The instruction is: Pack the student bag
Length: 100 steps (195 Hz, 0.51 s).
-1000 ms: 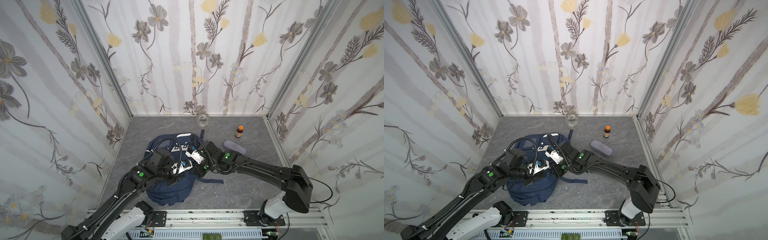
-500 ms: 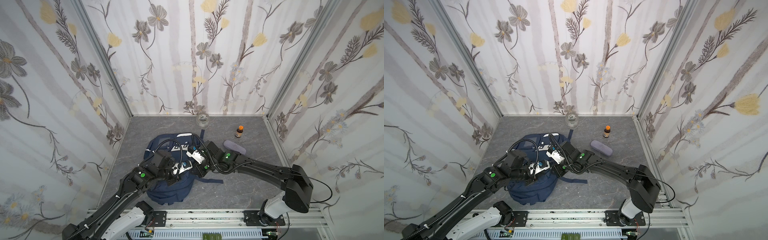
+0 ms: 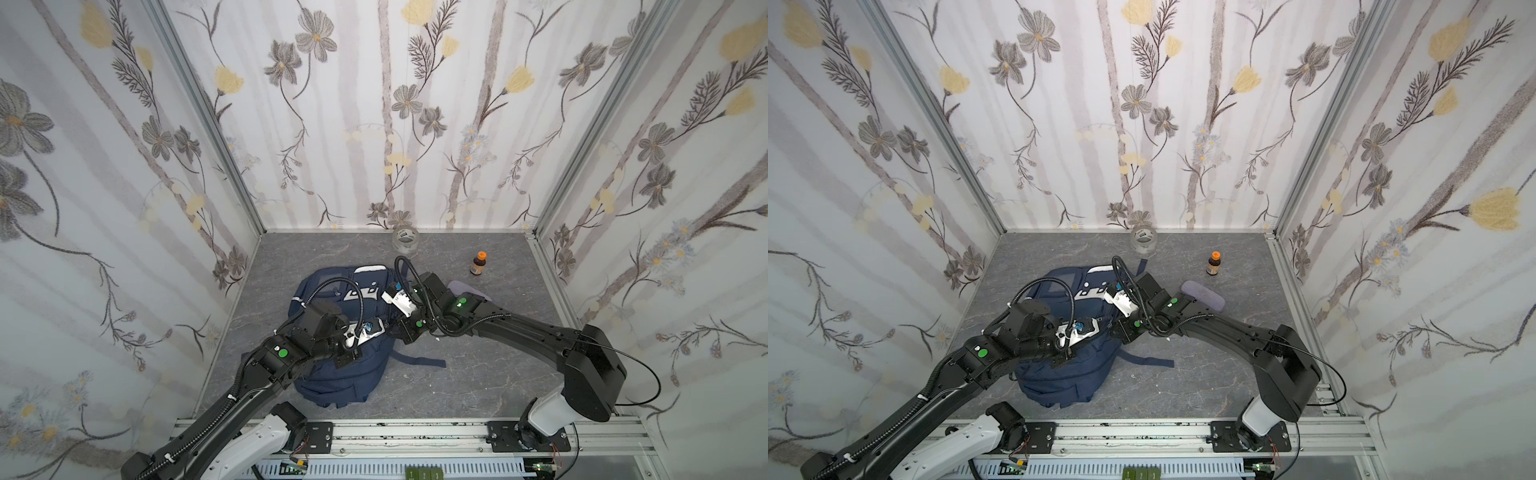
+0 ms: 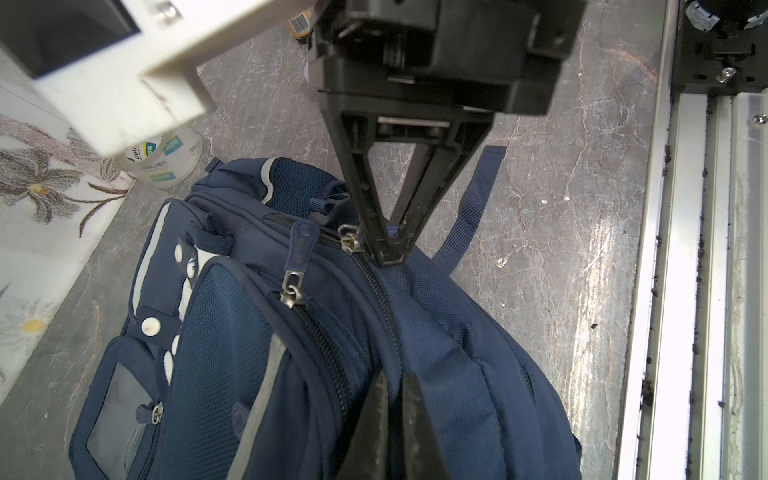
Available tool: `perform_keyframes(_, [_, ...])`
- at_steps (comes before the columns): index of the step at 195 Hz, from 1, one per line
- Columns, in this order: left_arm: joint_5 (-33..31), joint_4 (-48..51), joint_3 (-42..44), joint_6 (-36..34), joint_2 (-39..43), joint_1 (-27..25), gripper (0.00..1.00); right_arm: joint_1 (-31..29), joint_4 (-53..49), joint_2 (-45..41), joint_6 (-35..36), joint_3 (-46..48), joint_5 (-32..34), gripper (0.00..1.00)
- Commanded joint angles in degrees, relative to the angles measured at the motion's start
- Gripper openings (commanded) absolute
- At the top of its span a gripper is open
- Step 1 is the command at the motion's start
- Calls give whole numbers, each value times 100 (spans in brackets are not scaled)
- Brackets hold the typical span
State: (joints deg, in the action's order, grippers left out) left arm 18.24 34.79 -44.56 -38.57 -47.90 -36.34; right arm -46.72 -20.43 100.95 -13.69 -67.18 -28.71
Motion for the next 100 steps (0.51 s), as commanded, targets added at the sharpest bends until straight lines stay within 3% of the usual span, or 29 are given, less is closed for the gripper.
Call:
perform_keyframes(1, [-242,367,-71,-37,55,17,0,185,-471,175,198,-173,804,0])
perform_keyframes(100, [-224,365,-114,16,179,14,0,519,-1434,953,205,-1093,1523,0])
